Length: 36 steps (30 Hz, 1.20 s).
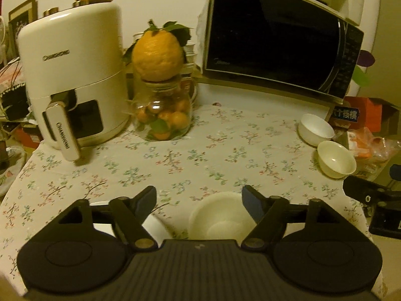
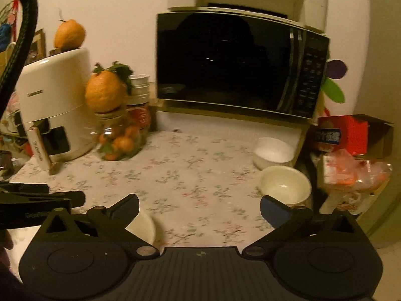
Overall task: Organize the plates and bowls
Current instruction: 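Move both grippers toward the small white bowls beside the microwave, then close both grippers on the rim of a white bowl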
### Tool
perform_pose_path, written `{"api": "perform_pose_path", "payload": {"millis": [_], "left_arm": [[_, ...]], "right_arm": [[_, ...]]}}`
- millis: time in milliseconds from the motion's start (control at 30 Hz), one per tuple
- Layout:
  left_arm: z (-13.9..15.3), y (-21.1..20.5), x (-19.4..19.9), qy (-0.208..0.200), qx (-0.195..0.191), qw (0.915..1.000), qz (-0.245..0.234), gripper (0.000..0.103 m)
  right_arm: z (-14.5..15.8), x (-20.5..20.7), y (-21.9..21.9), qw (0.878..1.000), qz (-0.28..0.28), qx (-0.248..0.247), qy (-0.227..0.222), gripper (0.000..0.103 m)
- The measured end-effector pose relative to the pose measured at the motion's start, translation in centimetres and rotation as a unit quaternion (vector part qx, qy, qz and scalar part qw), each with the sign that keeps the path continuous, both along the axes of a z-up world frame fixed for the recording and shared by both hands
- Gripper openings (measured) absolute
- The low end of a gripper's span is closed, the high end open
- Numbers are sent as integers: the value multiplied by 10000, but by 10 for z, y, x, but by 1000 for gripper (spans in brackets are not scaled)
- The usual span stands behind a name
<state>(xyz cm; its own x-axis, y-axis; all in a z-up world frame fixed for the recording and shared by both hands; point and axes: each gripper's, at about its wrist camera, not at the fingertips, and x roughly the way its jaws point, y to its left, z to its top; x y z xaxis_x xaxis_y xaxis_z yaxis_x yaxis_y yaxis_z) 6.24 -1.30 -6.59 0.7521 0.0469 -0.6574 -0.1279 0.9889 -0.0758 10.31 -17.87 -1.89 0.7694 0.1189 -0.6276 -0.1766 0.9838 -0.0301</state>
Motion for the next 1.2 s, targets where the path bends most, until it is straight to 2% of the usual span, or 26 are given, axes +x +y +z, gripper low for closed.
{"api": "perform_pose_path", "payload": {"millis": [167, 367, 533, 600, 667, 767, 867, 967, 1033, 1133, 1200], "left_arm": [[4, -12, 15, 93, 66, 9999, -27, 87], [9, -29, 32, 103, -69, 9998, -148, 100], [15, -56, 48, -56, 241, 9991, -347, 103], [15, -66, 57, -117, 218, 9989, -394, 102], [13, -73, 68, -109, 50, 9994, -317, 100], [6, -83, 91, 21, -314, 9994, -139, 99], [-3, -103, 119, 155, -391, 9989, -204, 99], [-11, -117, 150, 242, -535, 9978, -304, 99], [-14, -122, 169, 229, -669, 9973, -206, 99], [-23, -131, 198, 288, -874, 9955, -242, 96], [-30, -139, 214, 361, -898, 9950, -246, 94]], "right_arm": [[-3, 10, -3, 9989, -50, -459, 88, 101], [-1, 18, -17, 9978, -129, -642, 99, 101], [6, 29, -39, 9982, -220, -553, -79, 101], [6, 36, -50, 9982, -207, -548, -157, 101], [3, 48, -61, 9981, -272, -550, -26, 101], [-1, 70, -84, 9985, -416, -267, 230, 101], [-8, 96, -111, 9968, -643, 121, 455, 101], [-21, 127, -141, 9915, -1041, 429, 656, 101], [-27, 146, -161, 9858, -1299, 736, 767, 101], [-33, 167, -181, 9795, -1451, 1189, 738, 101], [-41, 184, -190, 9769, -1531, 1272, 783, 101]]}}
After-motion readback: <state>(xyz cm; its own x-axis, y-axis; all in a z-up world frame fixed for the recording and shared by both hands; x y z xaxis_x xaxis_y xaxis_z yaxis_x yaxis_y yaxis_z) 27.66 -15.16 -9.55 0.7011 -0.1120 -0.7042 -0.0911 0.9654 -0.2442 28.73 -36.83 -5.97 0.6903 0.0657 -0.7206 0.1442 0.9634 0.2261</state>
